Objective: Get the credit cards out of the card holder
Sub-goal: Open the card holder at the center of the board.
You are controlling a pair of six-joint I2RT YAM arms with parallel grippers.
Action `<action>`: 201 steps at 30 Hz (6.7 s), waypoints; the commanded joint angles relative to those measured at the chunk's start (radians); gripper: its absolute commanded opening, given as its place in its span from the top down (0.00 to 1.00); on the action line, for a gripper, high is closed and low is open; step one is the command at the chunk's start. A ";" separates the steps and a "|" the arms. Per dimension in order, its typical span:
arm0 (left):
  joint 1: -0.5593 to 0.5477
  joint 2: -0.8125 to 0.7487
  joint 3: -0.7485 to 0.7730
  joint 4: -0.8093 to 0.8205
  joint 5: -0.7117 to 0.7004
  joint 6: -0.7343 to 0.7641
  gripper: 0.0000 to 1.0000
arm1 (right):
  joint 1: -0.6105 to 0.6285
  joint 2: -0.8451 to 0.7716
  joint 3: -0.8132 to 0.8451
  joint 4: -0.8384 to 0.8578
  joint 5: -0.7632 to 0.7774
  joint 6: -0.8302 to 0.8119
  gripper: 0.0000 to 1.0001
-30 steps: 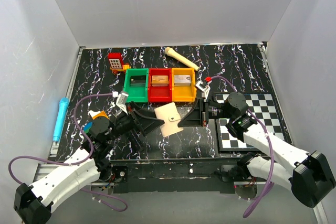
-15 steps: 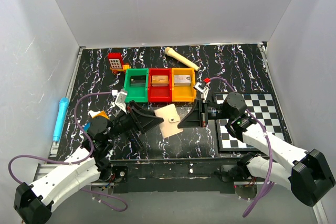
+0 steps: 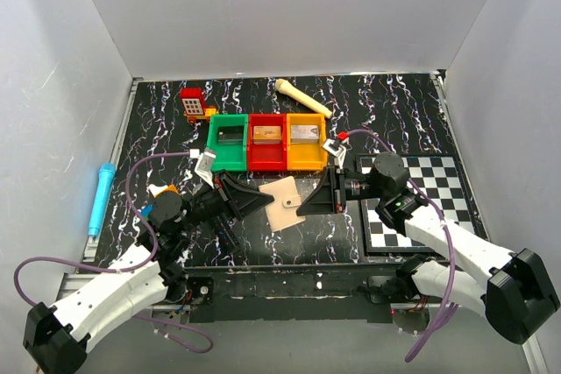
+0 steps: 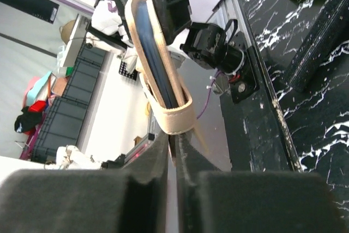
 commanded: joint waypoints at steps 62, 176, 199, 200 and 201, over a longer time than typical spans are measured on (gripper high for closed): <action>-0.329 0.350 0.668 -0.989 -0.768 -0.185 1.00 | 0.641 0.324 0.908 -1.388 1.606 -0.616 0.35; -0.329 0.224 0.535 -0.913 -0.774 -0.222 1.00 | 0.488 0.233 0.735 -1.333 1.378 -0.587 0.99; -0.210 -0.043 0.205 -0.485 -0.611 0.068 1.00 | 0.442 -0.022 0.657 -1.163 1.148 -0.676 0.55; -0.165 -0.055 0.184 -0.436 -0.546 0.062 1.00 | 0.442 -0.053 0.625 -1.097 1.088 -0.677 0.53; -0.125 -0.064 0.162 -0.396 -0.470 0.056 1.00 | 0.442 -0.084 0.598 -1.046 1.039 -0.673 0.52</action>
